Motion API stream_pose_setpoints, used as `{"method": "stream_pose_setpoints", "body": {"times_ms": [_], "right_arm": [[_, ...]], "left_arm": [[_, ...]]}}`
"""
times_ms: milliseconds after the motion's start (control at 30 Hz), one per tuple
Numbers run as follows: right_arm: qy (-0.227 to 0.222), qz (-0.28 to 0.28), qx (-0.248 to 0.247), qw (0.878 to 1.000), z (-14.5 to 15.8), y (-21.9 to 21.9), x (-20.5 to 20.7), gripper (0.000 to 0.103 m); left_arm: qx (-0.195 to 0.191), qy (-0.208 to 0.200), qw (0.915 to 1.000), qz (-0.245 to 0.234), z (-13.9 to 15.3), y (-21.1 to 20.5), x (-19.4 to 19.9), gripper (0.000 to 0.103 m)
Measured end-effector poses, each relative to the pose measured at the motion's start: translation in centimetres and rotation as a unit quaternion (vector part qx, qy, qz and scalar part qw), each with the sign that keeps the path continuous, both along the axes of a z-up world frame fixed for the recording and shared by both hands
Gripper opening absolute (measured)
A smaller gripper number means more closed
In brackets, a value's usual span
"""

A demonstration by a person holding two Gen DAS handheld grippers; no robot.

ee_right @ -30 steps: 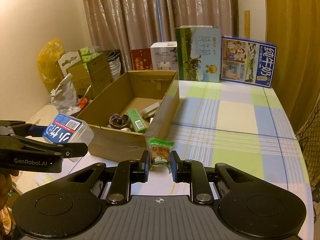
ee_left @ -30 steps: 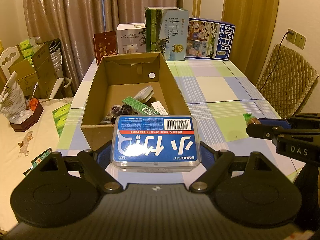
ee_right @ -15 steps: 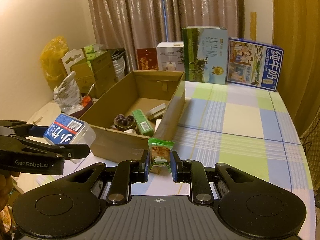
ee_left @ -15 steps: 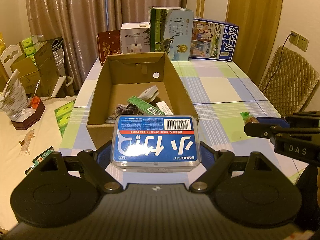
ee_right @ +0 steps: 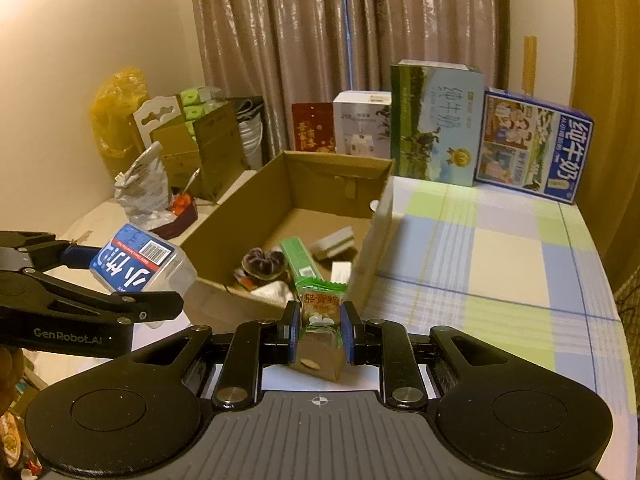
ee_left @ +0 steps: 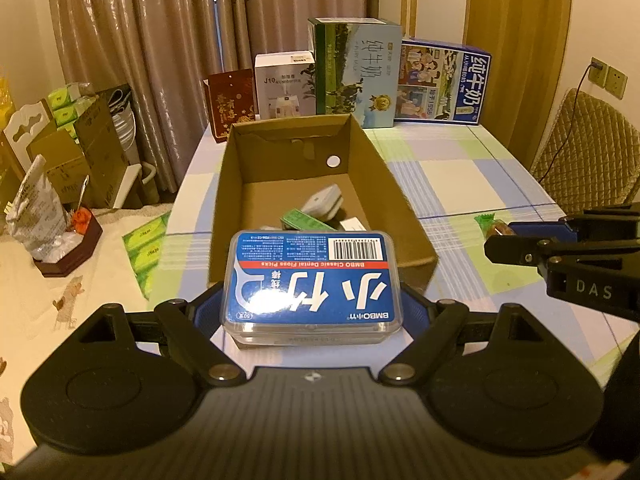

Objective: Organize objects
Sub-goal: 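Carry blue-label box with left tool and candy with right tool to cardboard box, then lower blue-label box into box and open left tool while right tool releases candy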

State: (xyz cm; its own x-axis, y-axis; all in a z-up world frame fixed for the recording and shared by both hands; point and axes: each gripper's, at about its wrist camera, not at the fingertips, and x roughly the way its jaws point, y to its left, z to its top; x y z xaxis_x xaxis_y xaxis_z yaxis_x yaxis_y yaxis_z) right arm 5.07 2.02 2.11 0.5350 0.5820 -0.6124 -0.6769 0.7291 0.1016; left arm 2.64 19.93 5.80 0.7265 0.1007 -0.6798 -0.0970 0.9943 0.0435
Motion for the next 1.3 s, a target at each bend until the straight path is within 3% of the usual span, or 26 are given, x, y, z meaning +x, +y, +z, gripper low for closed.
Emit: {"method": "stream_pose_setpoints", "body": {"times_ms": [767, 1300], "right_arm": [[0.007, 0.008, 0.009, 1.0, 0.1, 5.6, 5.8, 0.018], [0.032, -0.007, 0.014, 0.999, -1.5, 7.1, 10.4, 0.018]], "left_arm": [[0.008, 0.009, 0.9998, -0.013, -0.3, 4.0, 5.3, 0.084], [0.009, 0.024, 0.9992, -0.03, -1.5, 6.3, 11.8, 0.084]]}}
